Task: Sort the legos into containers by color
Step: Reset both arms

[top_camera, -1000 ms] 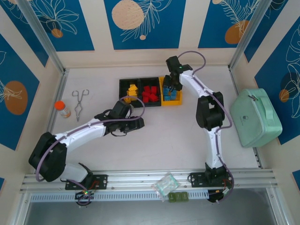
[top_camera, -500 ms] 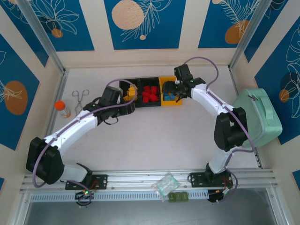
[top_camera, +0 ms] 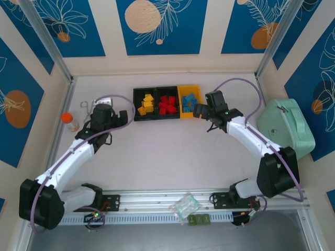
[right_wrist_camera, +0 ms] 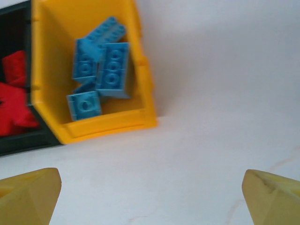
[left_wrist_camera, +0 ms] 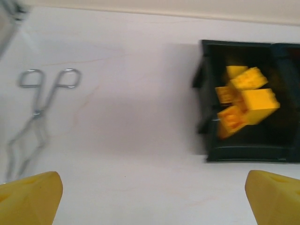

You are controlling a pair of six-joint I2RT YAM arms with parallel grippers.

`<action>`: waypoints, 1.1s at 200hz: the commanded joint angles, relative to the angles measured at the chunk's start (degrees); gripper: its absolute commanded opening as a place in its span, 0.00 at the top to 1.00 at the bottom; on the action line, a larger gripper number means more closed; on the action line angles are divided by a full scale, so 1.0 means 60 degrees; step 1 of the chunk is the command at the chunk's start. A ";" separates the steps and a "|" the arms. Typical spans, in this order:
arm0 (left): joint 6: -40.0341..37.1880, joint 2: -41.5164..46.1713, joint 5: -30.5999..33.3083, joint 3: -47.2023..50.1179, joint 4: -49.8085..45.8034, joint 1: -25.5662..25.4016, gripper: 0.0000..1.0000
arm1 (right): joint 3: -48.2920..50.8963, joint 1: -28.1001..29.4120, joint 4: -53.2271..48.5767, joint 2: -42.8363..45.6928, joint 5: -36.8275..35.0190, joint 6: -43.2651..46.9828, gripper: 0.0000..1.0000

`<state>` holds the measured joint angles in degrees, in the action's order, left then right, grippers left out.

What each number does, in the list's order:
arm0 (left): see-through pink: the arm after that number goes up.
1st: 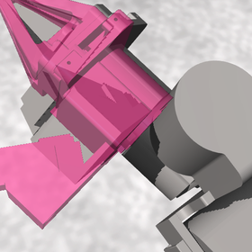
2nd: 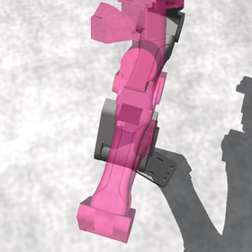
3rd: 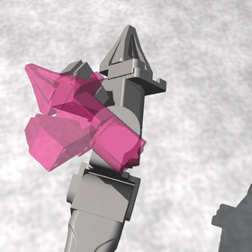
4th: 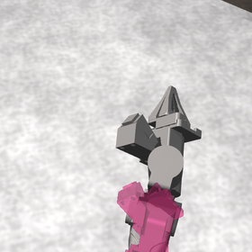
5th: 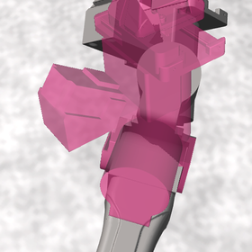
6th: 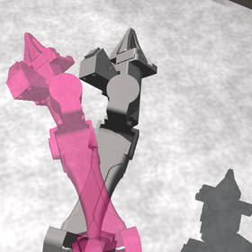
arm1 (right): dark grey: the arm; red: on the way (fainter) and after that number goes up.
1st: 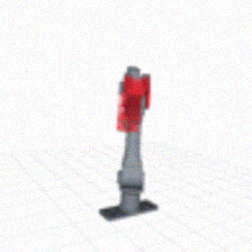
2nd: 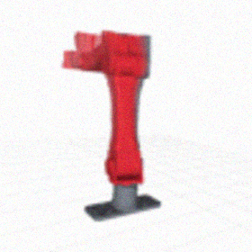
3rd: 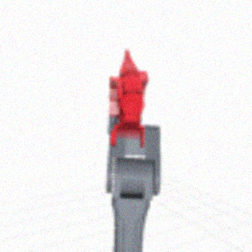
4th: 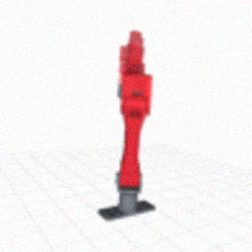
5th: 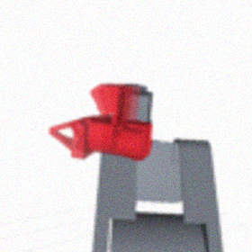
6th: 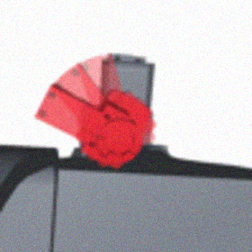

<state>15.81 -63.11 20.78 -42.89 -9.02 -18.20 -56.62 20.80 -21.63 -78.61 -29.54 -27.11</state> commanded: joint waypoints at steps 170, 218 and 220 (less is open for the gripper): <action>-0.3112 -0.4610 -0.0583 0.3806 1.1343 0.1754 0.01 | 0.5632 -0.3133 1.1505 -0.1475 0.2615 0.3339 0.01; -0.3091 -0.4512 -0.0585 0.3809 1.1125 0.1730 0.01 | 0.5673 -0.2972 1.1792 -0.1444 0.1684 0.3215 0.01; -0.3090 -0.4518 -0.0586 0.3809 1.1134 0.1729 0.01 | 0.5694 -0.2976 1.1785 -0.1433 0.1696 0.3222 0.01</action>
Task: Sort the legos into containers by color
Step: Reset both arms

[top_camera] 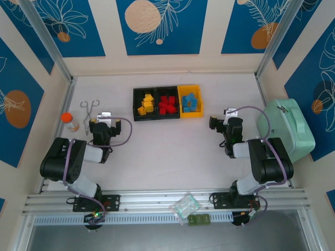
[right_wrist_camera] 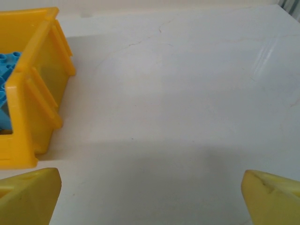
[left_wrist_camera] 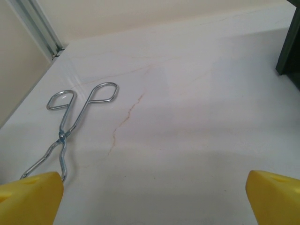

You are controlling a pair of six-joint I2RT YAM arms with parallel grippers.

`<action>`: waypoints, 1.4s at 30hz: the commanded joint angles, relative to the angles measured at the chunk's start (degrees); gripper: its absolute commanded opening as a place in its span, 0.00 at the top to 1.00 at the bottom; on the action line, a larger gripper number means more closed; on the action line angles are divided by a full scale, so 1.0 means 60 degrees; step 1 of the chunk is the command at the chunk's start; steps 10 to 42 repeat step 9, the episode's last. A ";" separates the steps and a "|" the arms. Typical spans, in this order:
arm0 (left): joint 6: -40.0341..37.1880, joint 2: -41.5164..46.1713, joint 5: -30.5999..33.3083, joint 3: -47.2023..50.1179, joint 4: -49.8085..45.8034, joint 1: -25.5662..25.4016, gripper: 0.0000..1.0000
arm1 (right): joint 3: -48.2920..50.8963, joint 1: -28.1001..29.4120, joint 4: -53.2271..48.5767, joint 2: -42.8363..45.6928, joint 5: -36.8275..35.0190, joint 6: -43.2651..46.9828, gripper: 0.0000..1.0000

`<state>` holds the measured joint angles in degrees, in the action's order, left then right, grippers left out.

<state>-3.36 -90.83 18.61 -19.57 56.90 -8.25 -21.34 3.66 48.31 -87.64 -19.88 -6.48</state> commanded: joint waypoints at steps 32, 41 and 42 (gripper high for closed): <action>0.0076 0.0094 -0.0241 -0.0028 0.0257 0.0075 0.01 | -0.0219 -0.0230 0.0052 0.0070 0.0443 -0.0237 0.01; 0.0076 0.0094 -0.0241 -0.0028 0.0257 0.0075 0.01 | -0.0219 -0.0230 0.0052 0.0070 0.0443 -0.0237 0.01; 0.0076 0.0094 -0.0241 -0.0028 0.0257 0.0075 0.01 | -0.0219 -0.0230 0.0052 0.0070 0.0443 -0.0237 0.01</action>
